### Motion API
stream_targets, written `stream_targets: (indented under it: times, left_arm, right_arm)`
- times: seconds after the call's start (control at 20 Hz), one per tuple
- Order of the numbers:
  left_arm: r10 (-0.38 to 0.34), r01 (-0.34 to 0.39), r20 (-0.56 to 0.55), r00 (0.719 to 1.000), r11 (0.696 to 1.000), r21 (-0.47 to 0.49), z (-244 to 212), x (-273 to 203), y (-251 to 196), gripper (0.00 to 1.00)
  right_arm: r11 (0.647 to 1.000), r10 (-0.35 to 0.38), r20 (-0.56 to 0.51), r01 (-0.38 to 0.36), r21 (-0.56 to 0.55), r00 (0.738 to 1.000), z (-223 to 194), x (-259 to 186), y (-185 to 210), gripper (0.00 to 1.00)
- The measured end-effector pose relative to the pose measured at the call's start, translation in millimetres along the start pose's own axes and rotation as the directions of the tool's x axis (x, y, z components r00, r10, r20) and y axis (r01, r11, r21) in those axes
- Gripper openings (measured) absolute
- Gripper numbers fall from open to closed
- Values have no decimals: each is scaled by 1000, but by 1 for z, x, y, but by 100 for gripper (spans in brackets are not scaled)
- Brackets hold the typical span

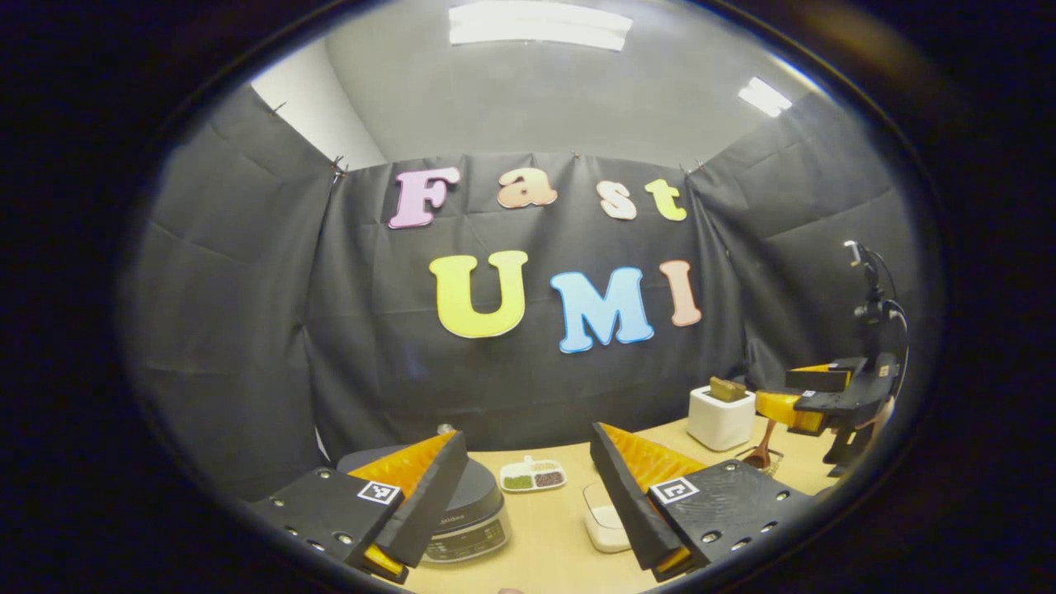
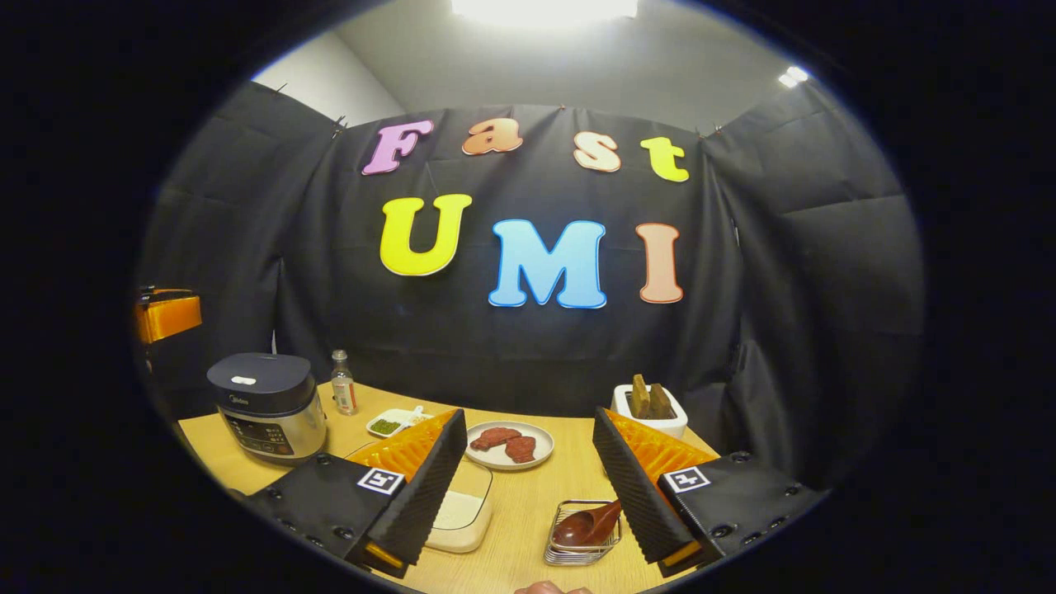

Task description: Close the left gripper, press the button to open the rice cooker; take a wooden spoon from the chopstick holder with the right hand, scoop a spoonful of rice and pour it into the rice cooker, then put the wooden spoon back into the chopstick holder.

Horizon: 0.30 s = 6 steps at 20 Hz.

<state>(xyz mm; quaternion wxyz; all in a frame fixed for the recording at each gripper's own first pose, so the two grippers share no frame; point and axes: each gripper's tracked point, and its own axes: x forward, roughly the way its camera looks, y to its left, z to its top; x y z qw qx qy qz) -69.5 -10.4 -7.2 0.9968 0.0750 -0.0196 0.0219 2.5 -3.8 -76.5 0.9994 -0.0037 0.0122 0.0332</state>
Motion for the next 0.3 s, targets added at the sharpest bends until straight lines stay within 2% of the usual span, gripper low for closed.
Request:
stream_targets:
  times: [0.15, 0.3]
  left_arm:
    - [3, -3, -4, 1000, 1000, -20, -1, 2, -1, 92]
    - [25, -25, -2, 1000, 1000, -12, 1, 2, 3, 94]
  right_arm:
    - [1000, 26, 3, -26, -3, 1000, 2, -3, 6, 99]
    - [1000, 18, 27, -19, 25, 999, 8, -6, -1, 99]
